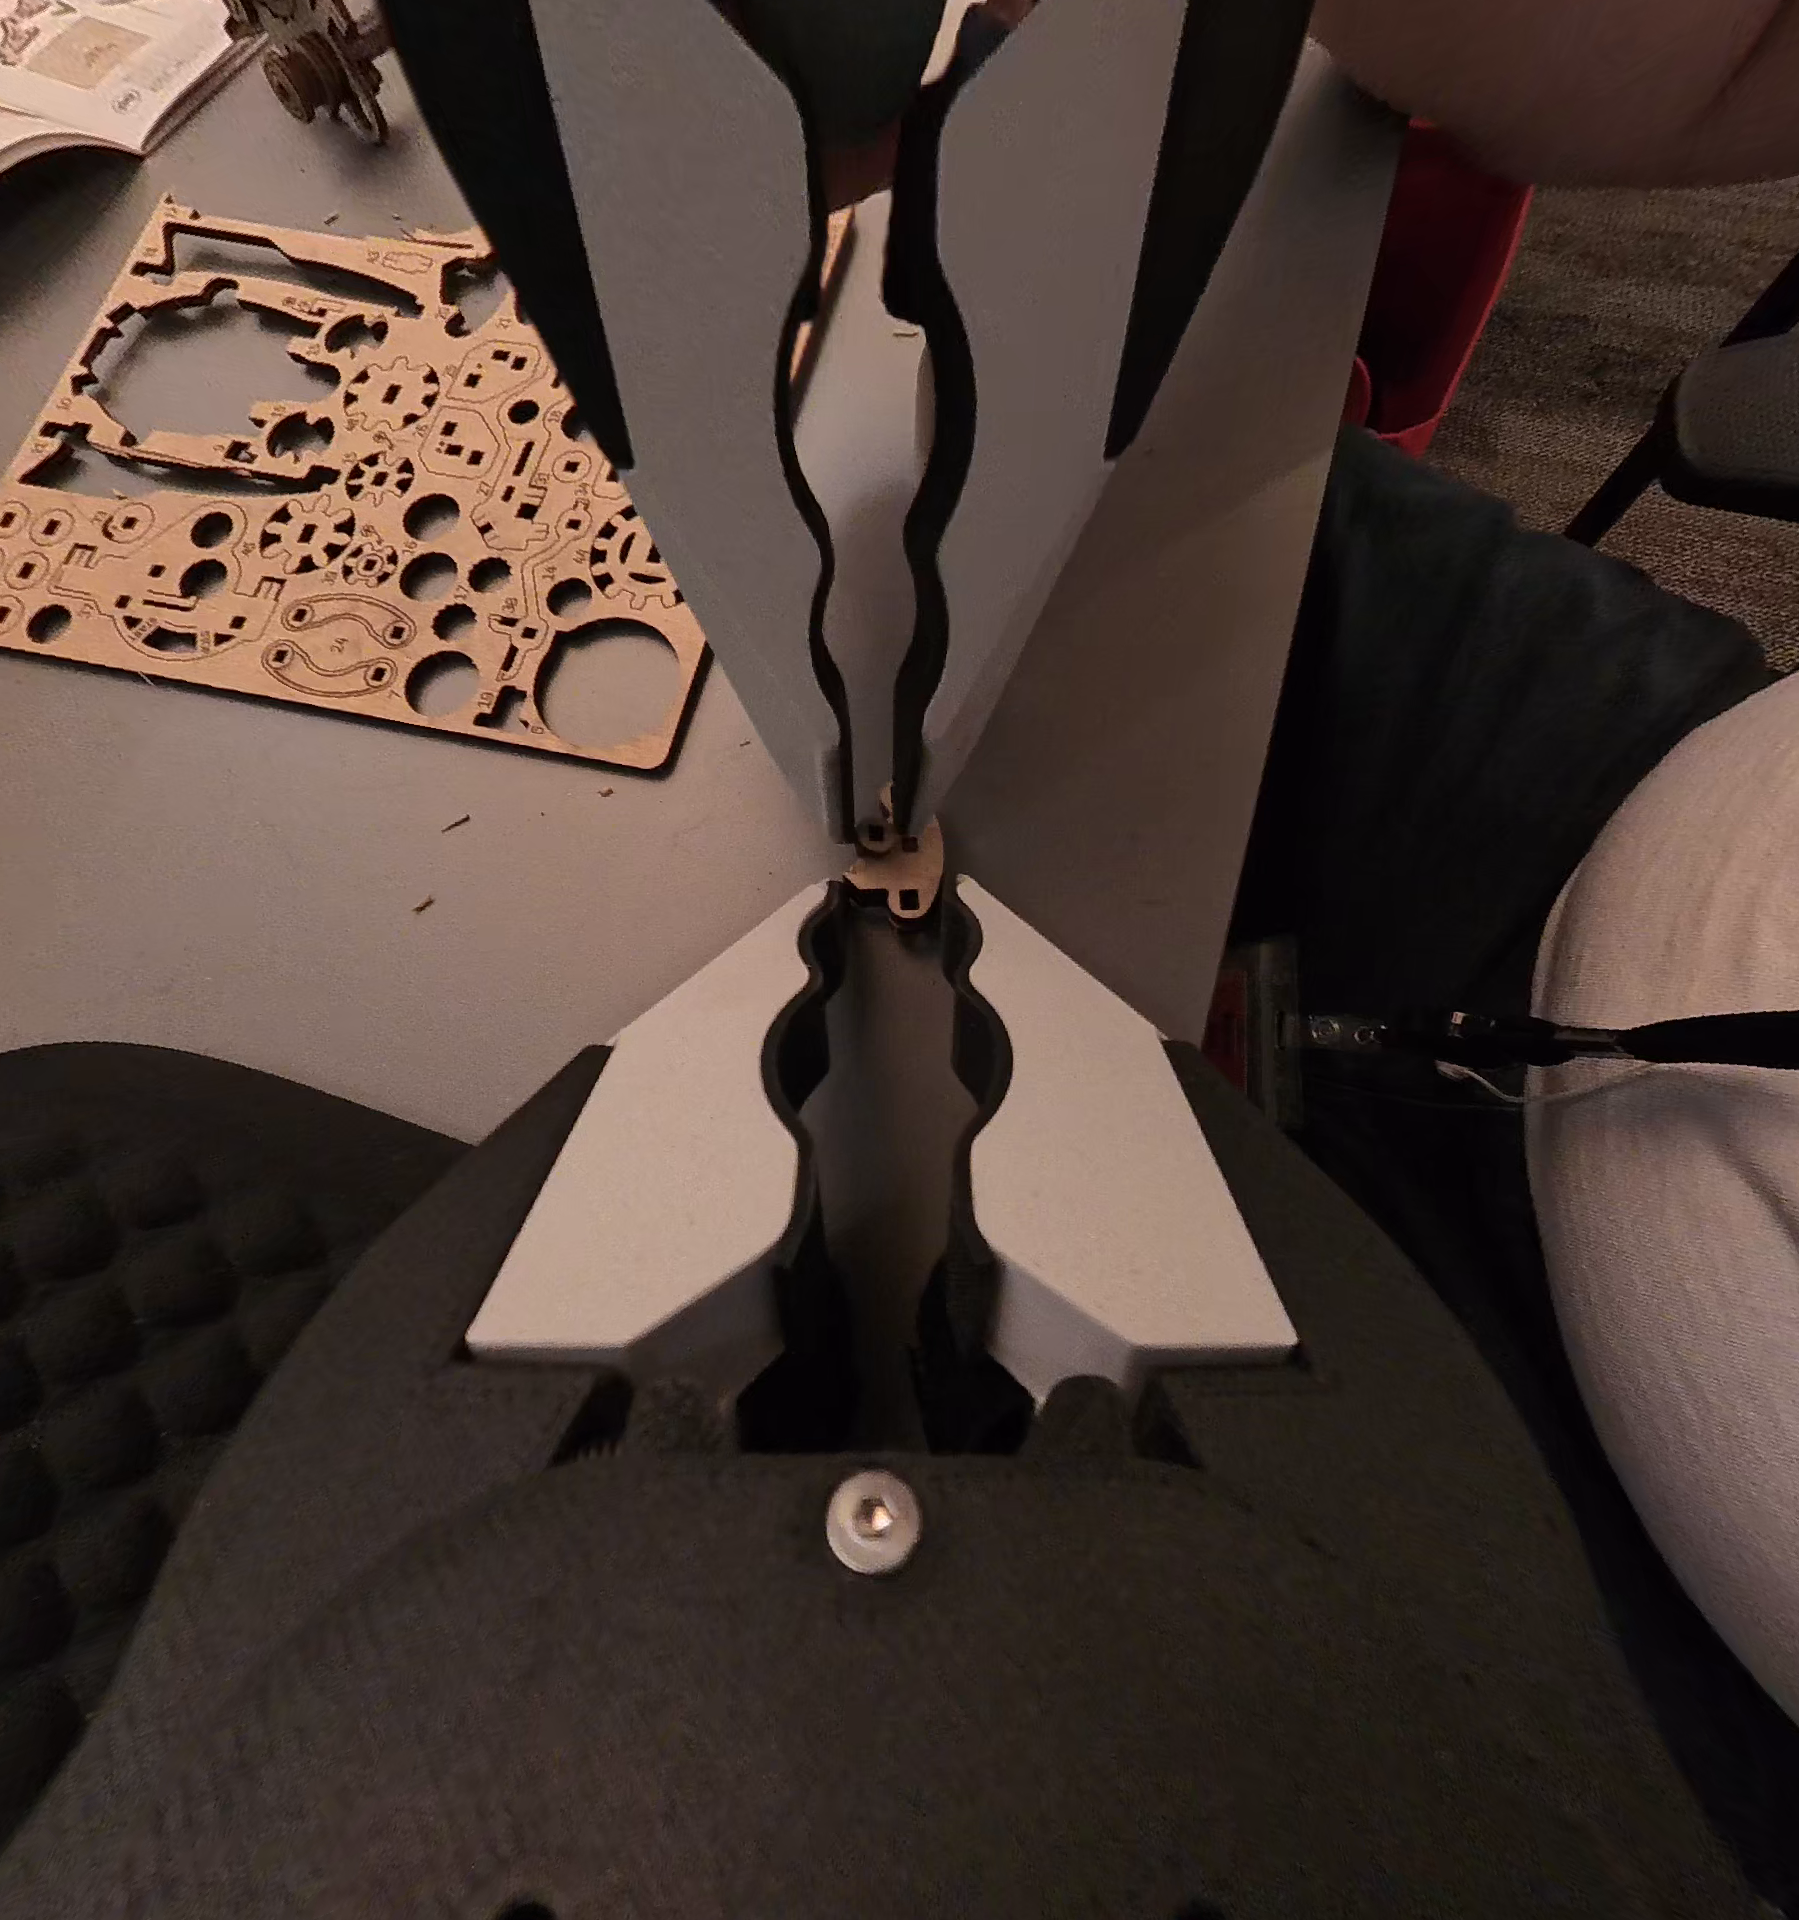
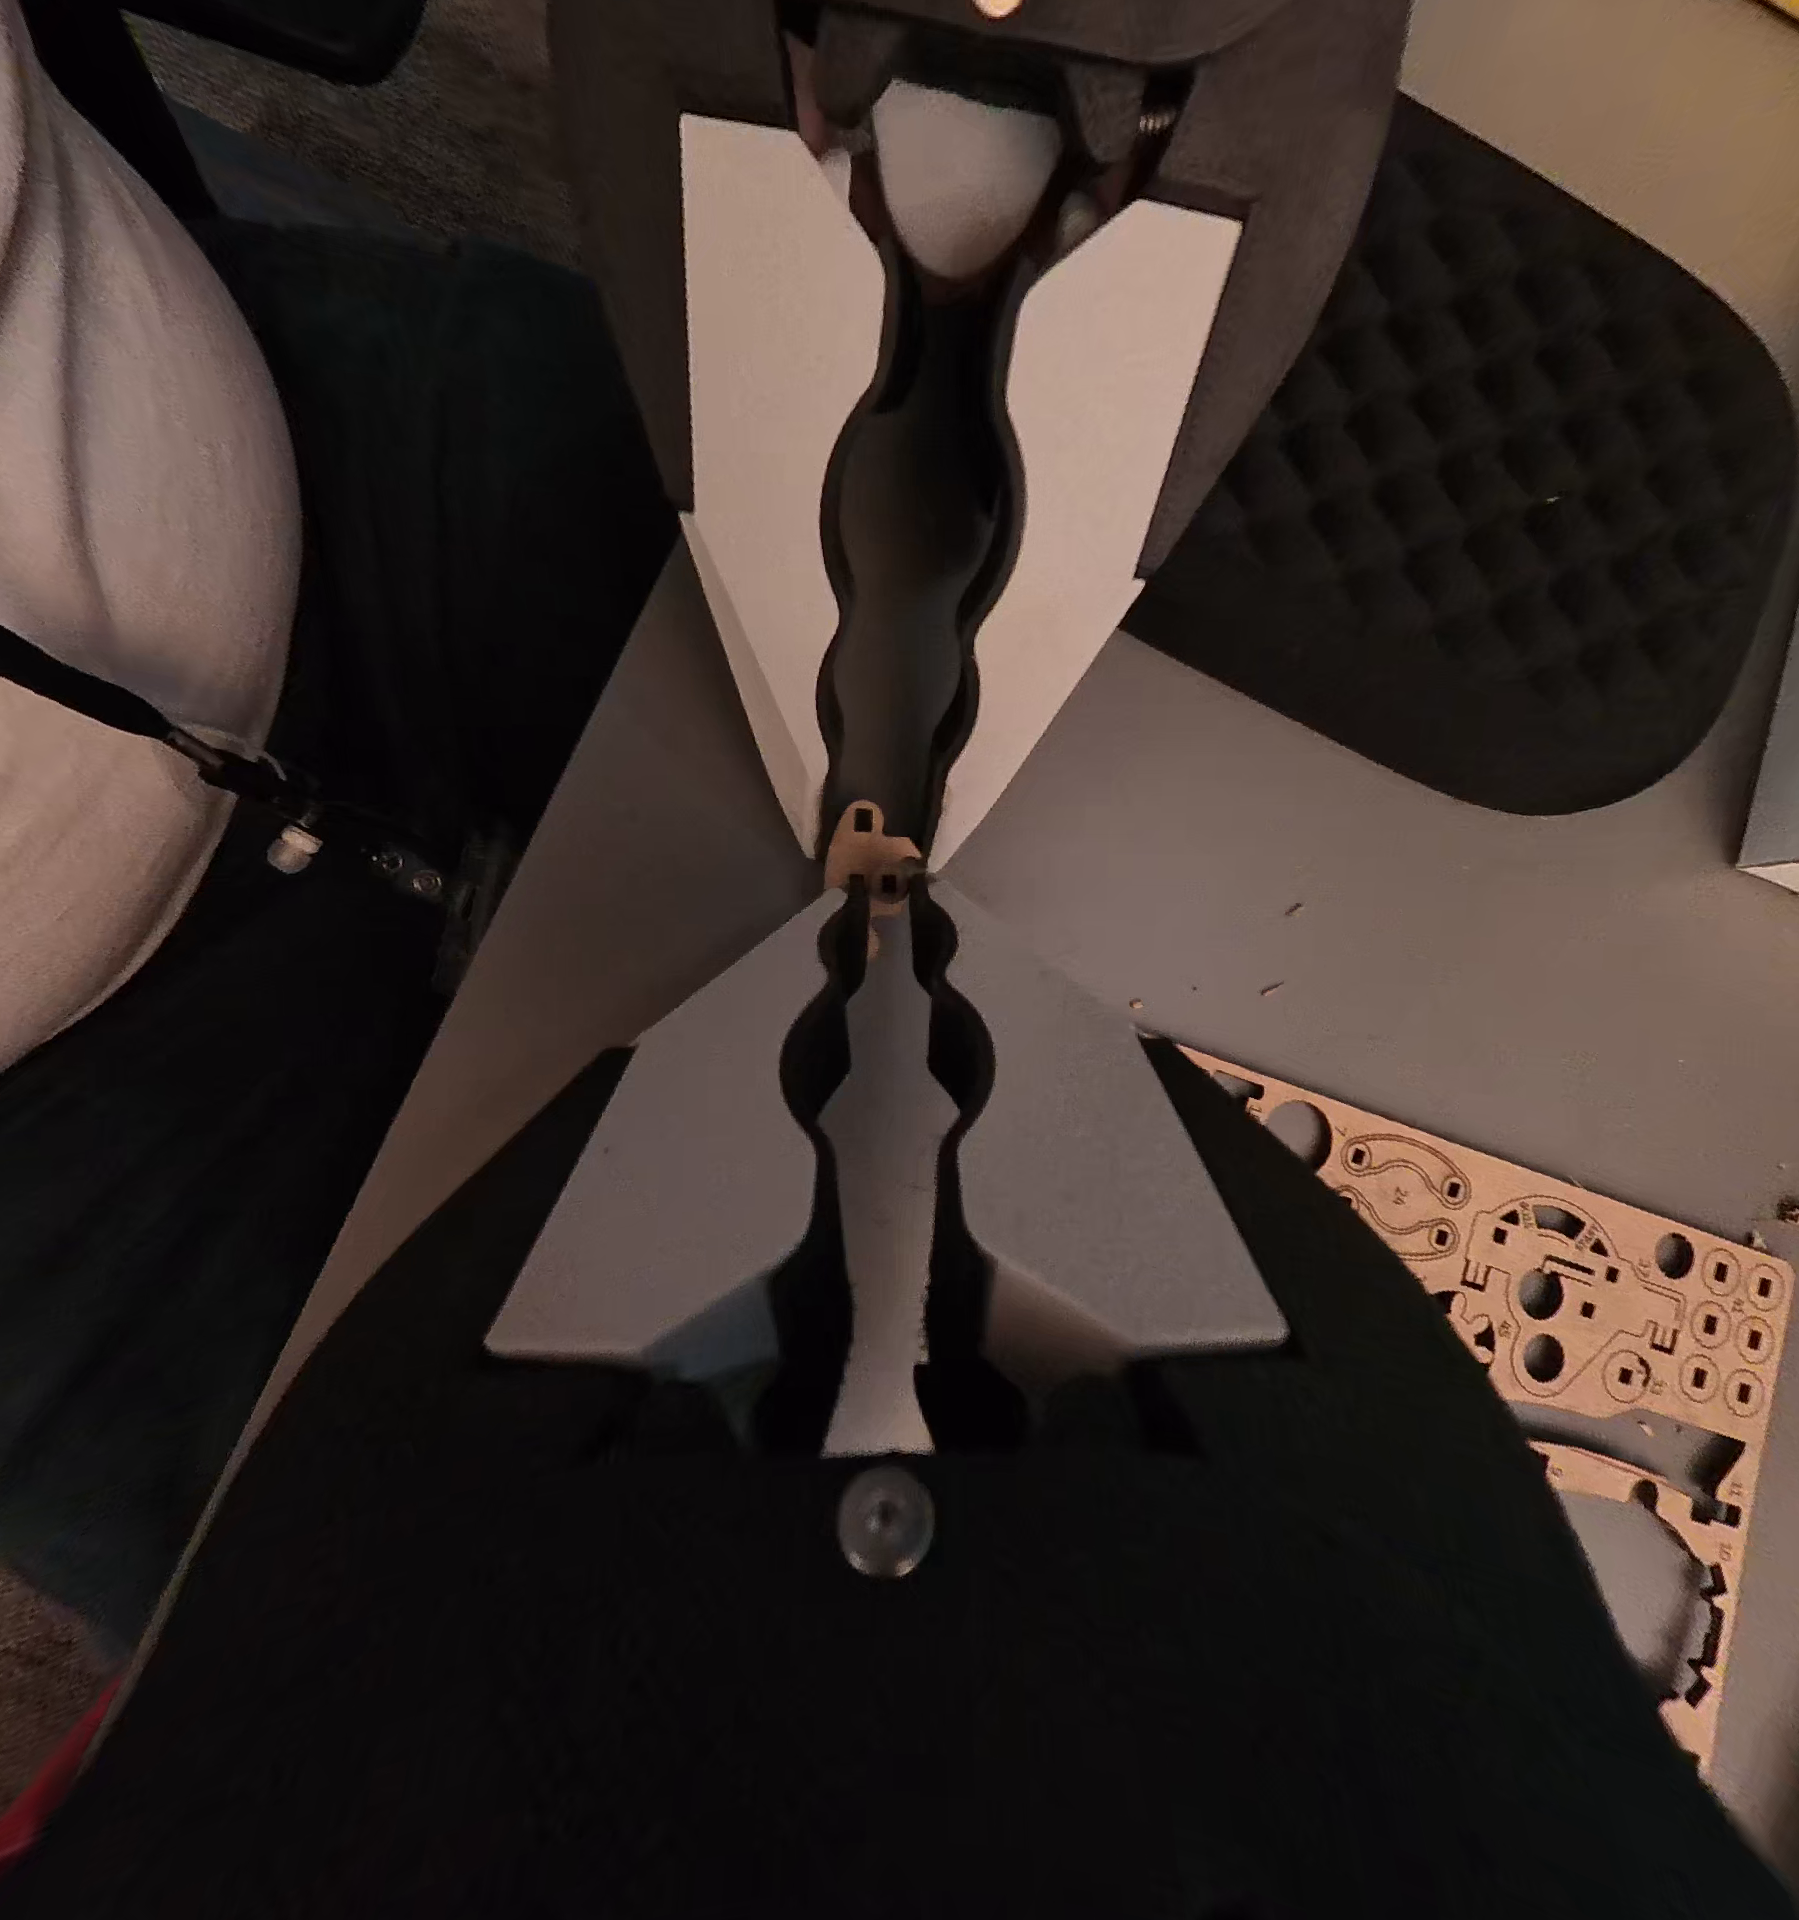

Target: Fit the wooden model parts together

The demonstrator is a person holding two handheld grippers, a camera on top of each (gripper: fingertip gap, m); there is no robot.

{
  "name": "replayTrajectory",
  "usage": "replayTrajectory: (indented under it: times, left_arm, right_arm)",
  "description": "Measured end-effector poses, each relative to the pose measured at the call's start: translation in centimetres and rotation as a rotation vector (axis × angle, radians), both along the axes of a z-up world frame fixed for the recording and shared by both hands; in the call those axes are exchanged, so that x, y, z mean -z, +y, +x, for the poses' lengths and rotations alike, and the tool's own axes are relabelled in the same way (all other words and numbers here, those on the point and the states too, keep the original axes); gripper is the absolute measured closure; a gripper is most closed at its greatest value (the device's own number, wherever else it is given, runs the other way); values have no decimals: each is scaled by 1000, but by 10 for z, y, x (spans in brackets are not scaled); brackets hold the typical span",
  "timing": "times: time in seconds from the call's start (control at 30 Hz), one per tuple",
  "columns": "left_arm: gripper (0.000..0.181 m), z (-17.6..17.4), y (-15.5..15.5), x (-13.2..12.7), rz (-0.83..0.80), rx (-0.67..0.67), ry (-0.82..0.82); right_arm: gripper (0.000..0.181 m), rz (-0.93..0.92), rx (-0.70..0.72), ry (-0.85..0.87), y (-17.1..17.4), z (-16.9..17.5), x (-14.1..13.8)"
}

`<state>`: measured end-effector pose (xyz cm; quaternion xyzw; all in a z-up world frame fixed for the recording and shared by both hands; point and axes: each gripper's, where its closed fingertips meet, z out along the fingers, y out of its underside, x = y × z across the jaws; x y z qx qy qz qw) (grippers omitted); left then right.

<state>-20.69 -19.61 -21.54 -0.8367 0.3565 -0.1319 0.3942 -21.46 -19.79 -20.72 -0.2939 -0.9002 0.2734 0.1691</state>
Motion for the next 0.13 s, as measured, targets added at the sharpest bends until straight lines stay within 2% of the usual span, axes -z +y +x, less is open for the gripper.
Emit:
replayTrajectory:
  times: [0.13]
  left_arm:
    - [164,0,0,0,0,0,0]
  right_arm:
    - [175,29,6,28,0,0,-1]
